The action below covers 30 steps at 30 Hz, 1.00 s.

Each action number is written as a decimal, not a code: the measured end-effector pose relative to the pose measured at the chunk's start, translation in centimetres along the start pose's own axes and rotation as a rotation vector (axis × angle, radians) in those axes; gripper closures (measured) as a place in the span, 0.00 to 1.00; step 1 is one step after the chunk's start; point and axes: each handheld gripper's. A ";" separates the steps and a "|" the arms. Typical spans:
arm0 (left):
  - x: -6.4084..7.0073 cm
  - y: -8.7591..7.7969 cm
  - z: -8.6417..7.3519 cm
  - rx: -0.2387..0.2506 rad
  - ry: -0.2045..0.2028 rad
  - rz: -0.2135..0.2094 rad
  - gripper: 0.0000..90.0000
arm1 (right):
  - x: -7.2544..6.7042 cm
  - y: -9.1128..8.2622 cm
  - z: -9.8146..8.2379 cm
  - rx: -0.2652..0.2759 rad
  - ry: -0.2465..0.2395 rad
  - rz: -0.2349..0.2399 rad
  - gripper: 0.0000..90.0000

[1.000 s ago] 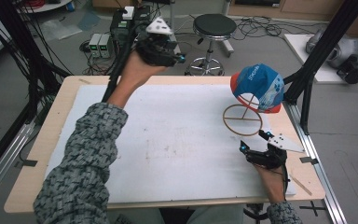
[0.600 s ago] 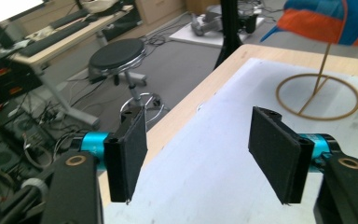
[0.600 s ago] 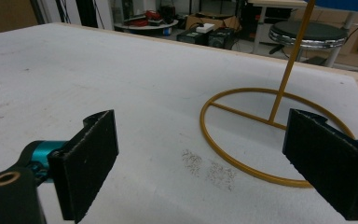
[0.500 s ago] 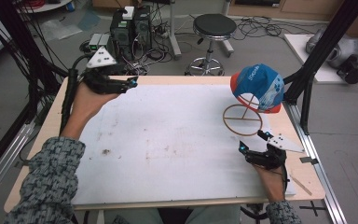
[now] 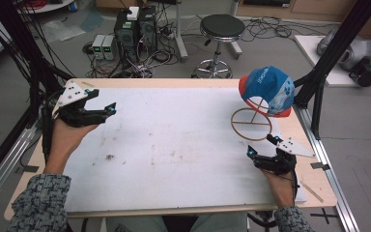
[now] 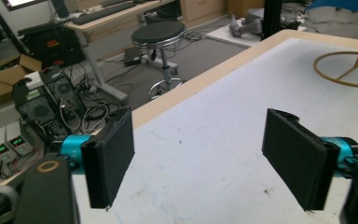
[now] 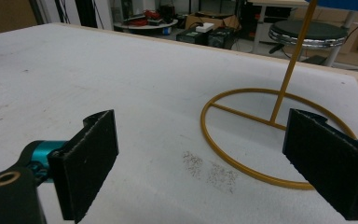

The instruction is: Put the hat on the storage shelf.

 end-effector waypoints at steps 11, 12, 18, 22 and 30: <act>0.7 -2.3 -5.4 0.021 -0.050 0.058 0.24 | -0.3 -0.1 0.0 -0.006 0.001 0.007 0.10; 0.8 -2.4 -5.9 0.020 -0.058 0.060 0.24 | -0.3 -0.1 0.0 -0.007 0.002 0.007 0.10; 1.2 -3.0 -8.0 0.017 -0.078 0.081 0.23 | -0.2 -0.1 0.0 -0.006 0.001 0.005 0.10; 1.6 -3.2 -9.1 0.014 -0.082 0.087 0.23 | -0.3 -0.1 0.0 -0.006 0.006 0.005 0.10; 1.5 -3.1 -10.6 0.011 -0.110 0.076 0.23 | -0.4 -0.1 0.0 -0.012 0.007 0.003 0.10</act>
Point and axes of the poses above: each handheld gripper's, and its own axes: y roughly forward along the jaws, z roughly out of its top, x roughly to its right
